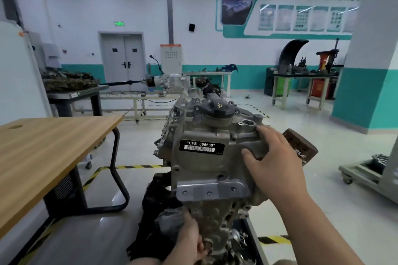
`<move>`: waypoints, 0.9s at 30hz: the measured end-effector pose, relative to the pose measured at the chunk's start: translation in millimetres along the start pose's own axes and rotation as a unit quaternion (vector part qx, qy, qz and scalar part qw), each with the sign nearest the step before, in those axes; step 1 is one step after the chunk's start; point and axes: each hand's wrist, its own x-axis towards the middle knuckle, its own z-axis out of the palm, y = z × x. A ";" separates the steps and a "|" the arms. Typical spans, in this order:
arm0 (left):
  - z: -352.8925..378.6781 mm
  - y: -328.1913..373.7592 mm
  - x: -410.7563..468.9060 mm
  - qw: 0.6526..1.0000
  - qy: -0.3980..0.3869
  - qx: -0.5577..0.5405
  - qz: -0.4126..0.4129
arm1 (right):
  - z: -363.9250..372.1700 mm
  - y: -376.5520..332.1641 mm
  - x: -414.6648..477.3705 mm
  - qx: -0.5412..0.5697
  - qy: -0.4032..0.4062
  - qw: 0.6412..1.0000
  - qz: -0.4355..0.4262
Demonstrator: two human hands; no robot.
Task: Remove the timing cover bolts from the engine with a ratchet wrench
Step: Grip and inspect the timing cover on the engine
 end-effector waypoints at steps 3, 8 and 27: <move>-0.1 -8.1 4.9 0.999 0.018 -0.022 0.039 | -5.2 0.5 6.1 -0.013 -0.021 1.000 -0.003; 1.4 -14.5 6.8 0.996 0.042 -0.067 0.033 | 0.1 -3.5 6.5 -0.033 -0.023 0.998 -0.046; 1.2 -2.7 4.0 0.996 0.005 -0.080 -0.025 | 14.4 6.1 45.4 -0.030 -0.036 0.999 -0.012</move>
